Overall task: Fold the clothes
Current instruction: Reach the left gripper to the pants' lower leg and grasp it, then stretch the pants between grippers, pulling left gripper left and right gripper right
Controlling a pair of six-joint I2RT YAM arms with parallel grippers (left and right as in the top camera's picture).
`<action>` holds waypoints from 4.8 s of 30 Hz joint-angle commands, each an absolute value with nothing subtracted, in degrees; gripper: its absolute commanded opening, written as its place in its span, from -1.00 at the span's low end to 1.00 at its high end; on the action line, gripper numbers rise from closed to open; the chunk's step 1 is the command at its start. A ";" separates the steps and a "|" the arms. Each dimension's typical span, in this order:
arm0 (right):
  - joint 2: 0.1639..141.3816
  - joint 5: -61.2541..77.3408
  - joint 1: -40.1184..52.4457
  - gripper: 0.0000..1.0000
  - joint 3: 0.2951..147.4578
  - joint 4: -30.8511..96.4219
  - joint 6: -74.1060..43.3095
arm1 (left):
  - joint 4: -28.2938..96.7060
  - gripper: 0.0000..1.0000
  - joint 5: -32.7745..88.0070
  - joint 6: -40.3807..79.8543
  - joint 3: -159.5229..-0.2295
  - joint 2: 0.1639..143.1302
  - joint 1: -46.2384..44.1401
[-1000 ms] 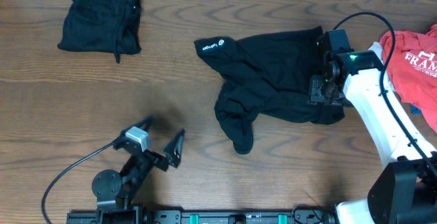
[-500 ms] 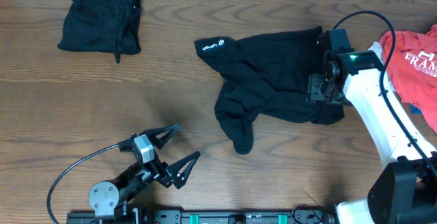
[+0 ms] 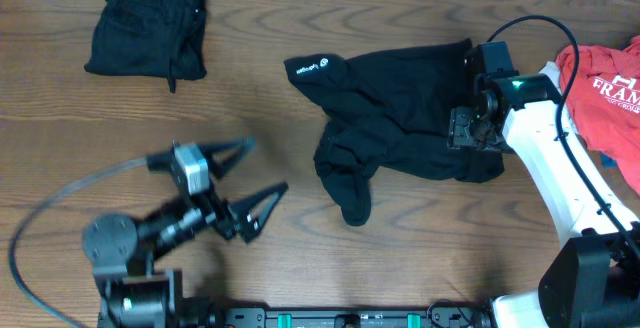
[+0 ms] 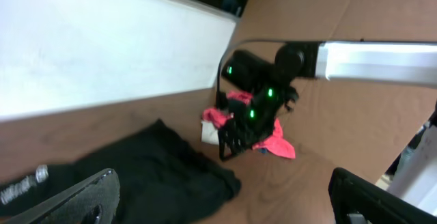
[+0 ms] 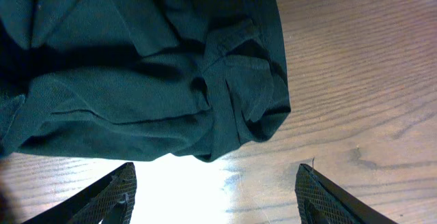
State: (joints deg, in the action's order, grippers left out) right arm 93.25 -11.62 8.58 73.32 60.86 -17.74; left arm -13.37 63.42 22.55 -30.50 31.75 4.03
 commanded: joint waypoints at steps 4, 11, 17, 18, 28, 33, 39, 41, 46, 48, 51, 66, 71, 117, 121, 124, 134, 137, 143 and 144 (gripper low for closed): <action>92.36 -11.57 8.21 0.45 73.38 61.04 -17.72 | -24.53 0.96 59.07 26.65 -34.24 43.53 4.93; 92.36 -11.57 8.21 0.47 73.38 61.30 -17.06 | 0.56 0.96 29.43 19.18 -42.87 52.90 6.35; 92.36 -11.55 8.21 0.47 73.38 60.77 -17.08 | 30.33 0.96 -9.87 3.09 -59.79 62.61 0.73; 92.36 -11.55 8.21 0.47 73.38 60.51 -17.10 | 32.53 0.96 -9.96 3.07 -61.80 63.66 0.30; 92.36 -12.14 8.14 0.51 73.38 60.82 -17.08 | 47.40 0.96 -9.26 9.47 -65.23 62.54 -17.08; 92.36 -12.25 7.42 0.53 73.38 60.62 -17.08 | 54.52 0.96 -7.31 19.99 -64.36 61.04 -28.64; 92.36 -12.21 5.54 0.54 73.36 59.94 -17.10 | 50.74 0.96 -3.95 31.03 -57.32 63.31 -39.46; 92.36 -12.21 5.02 0.54 73.36 60.01 -17.10 | 46.68 0.96 -3.84 33.15 -54.50 65.08 -41.34; 92.36 -12.21 3.84 0.54 73.36 60.29 -17.08 | 40.42 0.96 -3.31 39.42 -51.33 71.11 -43.11; 92.36 -12.21 3.51 0.54 73.36 60.27 -17.08 | 39.31 0.96 -1.67 42.87 -51.33 73.63 -43.09; 92.36 -12.21 3.38 0.54 73.36 60.05 -17.08 | 37.12 0.96 1.80 47.07 -51.33 77.30 -43.11; 92.36 -12.23 3.38 0.54 73.36 59.99 -17.08 | 23.70 0.96 13.93 49.21 -51.33 89.76 -43.11; 92.36 -12.21 3.38 0.54 73.36 59.99 -17.08 | 23.70 0.96 13.98 49.23 -51.33 89.84 -43.11; 92.36 1.93 -3.84 0.59 57.91 47.03 -15.57 | 22.61 -0.82 13.93 48.10 -51.16 92.53 -43.11; 92.36 2.13 -3.86 0.60 55.07 43.48 -15.62 | 23.22 -0.82 13.93 48.05 -51.16 92.53 -43.11; 92.36 3.95 -3.84 0.55 53.76 41.34 -15.59 | 23.24 -0.82 13.93 48.05 -51.16 92.53 -43.11; 92.36 6.28 -3.84 0.35 49.45 34.09 -15.79 | 23.24 -0.82 13.93 48.05 -51.16 92.53 -43.11; 92.36 6.26 -3.84 0.31 49.04 32.95 -15.77 | 23.24 -0.82 13.93 48.05 -51.16 92.53 -43.11; 92.38 6.31 -3.84 -0.23 48.95 32.38 -15.84 | 23.24 -0.82 14.00 46.68 -51.16 92.53 -43.11; 92.38 6.31 -3.84 -0.56 48.95 32.49 -15.86 | 23.24 -0.83 14.06 46.04 -51.18 92.51 -43.11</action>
State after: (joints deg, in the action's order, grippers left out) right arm 93.23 5.98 -3.64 49.41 32.45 -15.57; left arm 22.92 13.80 48.14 -51.22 92.18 -42.92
